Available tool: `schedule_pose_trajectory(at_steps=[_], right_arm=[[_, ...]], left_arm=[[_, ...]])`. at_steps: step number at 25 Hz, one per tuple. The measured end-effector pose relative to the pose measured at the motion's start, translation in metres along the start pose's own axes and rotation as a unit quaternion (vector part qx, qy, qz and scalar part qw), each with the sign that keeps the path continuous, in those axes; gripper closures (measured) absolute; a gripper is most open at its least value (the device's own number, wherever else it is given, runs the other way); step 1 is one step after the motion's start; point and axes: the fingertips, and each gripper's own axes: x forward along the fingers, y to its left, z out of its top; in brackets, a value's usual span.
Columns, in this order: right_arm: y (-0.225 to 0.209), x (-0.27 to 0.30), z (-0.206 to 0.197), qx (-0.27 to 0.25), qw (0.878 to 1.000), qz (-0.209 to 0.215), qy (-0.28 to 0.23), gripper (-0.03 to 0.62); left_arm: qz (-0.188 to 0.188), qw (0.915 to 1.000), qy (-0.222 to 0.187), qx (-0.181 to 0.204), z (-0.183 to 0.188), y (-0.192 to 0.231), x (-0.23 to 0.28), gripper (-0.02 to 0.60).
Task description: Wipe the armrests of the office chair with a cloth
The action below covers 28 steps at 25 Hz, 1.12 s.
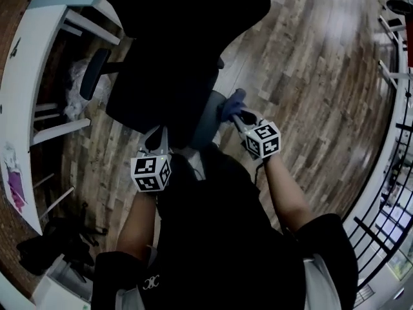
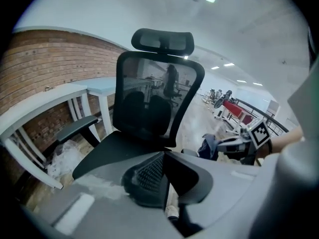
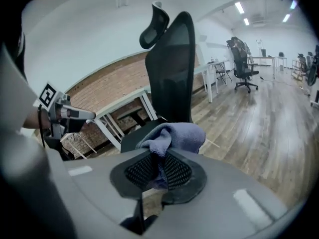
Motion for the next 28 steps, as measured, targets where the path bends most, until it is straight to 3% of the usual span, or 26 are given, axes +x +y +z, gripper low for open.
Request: schedule_pose_trajectory(at_steps=[4,9,13,18,24,28], right_arm=[[0.045,0.004,0.06,-0.059,0.997,0.036,-0.026,0.551],[0.119,0.029,0.103,-0.107,0.991,0.075,-0.039,0.551],[0.189,0.062,0.108,-0.1,0.99,0.094,-0.034,0.551],[0.27,0.104,0.11,-0.107,0.991,0.075,-0.034,0.551],[0.355,0.135,0.104,-0.112,0.991,0.055,-0.042,0.551],[0.392,0.143,0.098,-0.117,0.991,0.048,-0.043,0.551]], left_arm=[[0.035,0.9981,-0.036,-0.035,0.004,0.035,-0.031,0.575],[0.072,0.9943,-0.06,-0.05,-0.013,0.089,-0.076,0.575],[0.099,0.9896,-0.072,-0.076,-0.043,0.149,-0.123,0.575],[0.117,0.9854,-0.08,-0.095,-0.086,0.229,-0.184,0.575],[0.105,0.9887,-0.068,-0.082,-0.137,0.309,-0.228,0.575],[0.09,0.9901,-0.068,-0.083,-0.154,0.334,-0.242,0.575]])
